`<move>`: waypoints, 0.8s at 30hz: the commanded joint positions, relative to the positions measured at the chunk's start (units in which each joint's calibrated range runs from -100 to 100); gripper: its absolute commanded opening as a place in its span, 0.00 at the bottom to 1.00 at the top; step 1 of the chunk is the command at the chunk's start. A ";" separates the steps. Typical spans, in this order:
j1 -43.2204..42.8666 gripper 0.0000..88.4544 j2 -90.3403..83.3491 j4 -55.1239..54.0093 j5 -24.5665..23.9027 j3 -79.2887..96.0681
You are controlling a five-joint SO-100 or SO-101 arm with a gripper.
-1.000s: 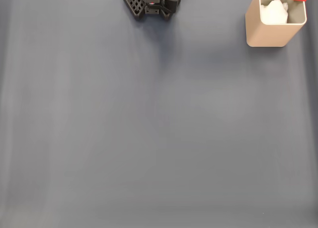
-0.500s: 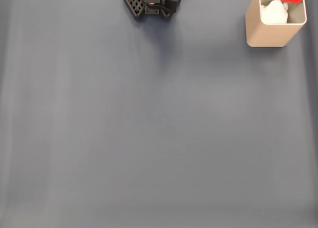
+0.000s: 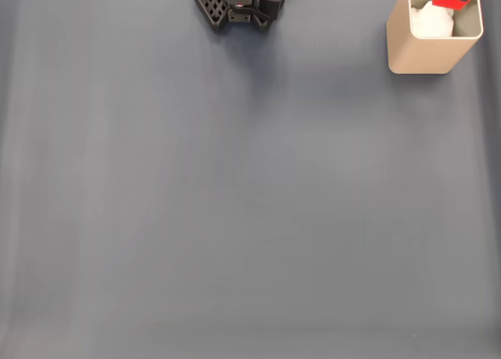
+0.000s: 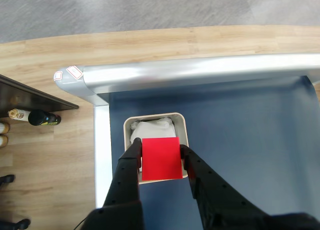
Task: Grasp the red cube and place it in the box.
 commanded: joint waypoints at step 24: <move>1.77 0.05 -1.28 -3.27 -0.68 -0.64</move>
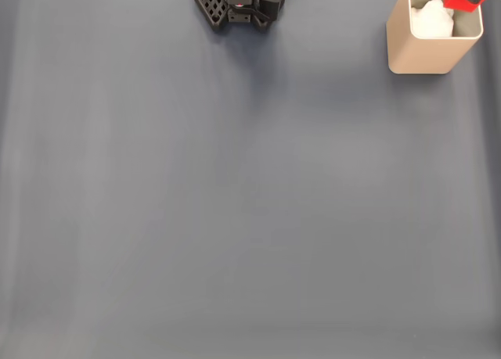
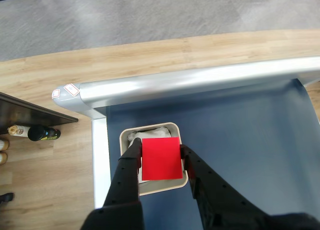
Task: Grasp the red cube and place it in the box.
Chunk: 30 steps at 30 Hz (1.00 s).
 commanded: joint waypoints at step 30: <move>0.52 0.29 -1.71 0.82 1.12 -0.09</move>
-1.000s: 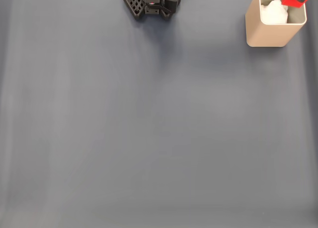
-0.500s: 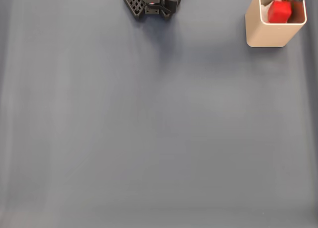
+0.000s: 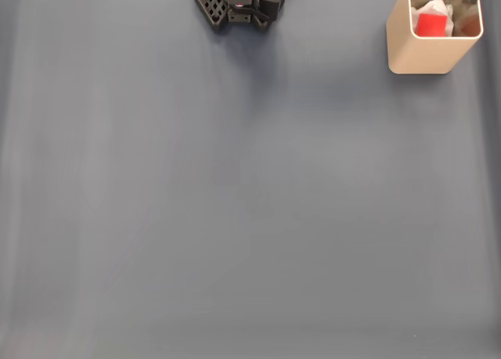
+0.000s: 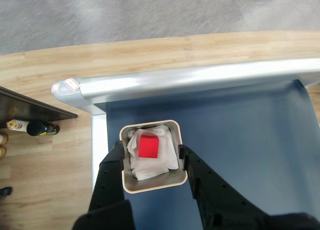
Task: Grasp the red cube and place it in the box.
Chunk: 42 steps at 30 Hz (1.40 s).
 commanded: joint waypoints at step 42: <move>25.16 0.00 -3.70 -1.46 -2.15 0.18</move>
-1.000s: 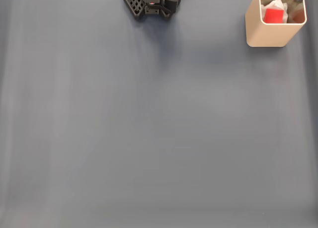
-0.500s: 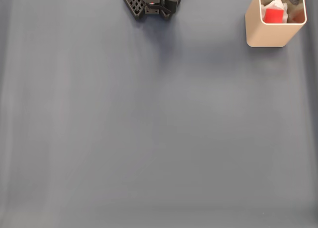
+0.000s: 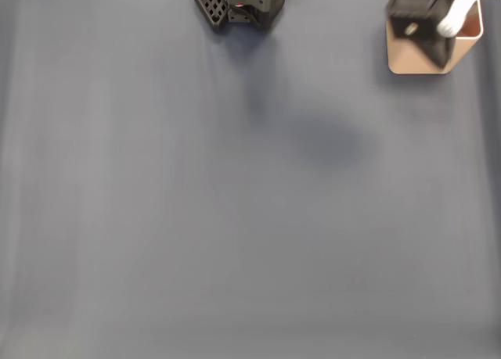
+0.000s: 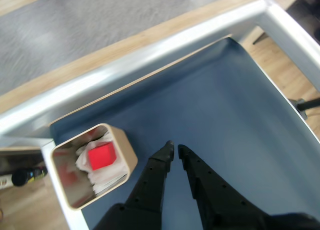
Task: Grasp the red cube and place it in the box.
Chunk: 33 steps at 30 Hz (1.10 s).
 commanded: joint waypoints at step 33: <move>43.93 0.02 -33.42 -11.97 -2.59 47.55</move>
